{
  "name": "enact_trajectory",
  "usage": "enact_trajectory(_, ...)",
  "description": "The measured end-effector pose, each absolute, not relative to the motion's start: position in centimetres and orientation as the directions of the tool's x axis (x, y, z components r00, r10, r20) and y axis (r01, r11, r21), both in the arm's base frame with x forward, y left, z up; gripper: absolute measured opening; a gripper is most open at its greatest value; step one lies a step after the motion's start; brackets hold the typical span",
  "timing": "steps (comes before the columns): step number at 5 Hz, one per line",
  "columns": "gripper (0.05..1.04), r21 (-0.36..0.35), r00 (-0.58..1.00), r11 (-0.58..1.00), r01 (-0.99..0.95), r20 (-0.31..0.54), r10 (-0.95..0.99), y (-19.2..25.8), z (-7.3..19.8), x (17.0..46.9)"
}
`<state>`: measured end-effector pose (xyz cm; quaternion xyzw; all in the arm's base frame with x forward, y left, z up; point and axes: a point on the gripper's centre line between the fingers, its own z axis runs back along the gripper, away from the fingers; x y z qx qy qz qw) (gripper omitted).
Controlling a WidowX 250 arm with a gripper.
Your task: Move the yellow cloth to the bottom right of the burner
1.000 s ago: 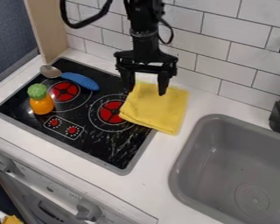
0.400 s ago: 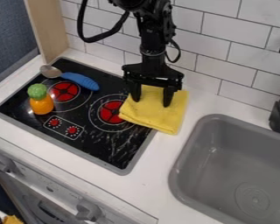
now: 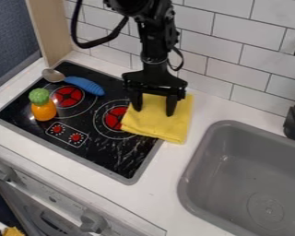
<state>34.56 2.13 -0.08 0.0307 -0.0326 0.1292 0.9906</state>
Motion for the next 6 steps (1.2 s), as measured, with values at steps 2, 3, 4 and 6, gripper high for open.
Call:
enact_trajectory(2,1.001,0.07,0.966,0.964,-0.257,0.042,0.255,3.2,-0.1,30.9)
enact_trajectory(3,1.001,0.091,0.973,0.969,-0.23,0.042,0.227,3.4,-0.3,29.0)
enact_trajectory(4,1.001,0.095,0.976,0.972,-0.216,0.038,0.213,3.6,-0.3,27.1)
enact_trajectory(6,1.001,0.108,0.982,0.976,-0.187,0.03,0.185,4.1,-0.3,24.3)
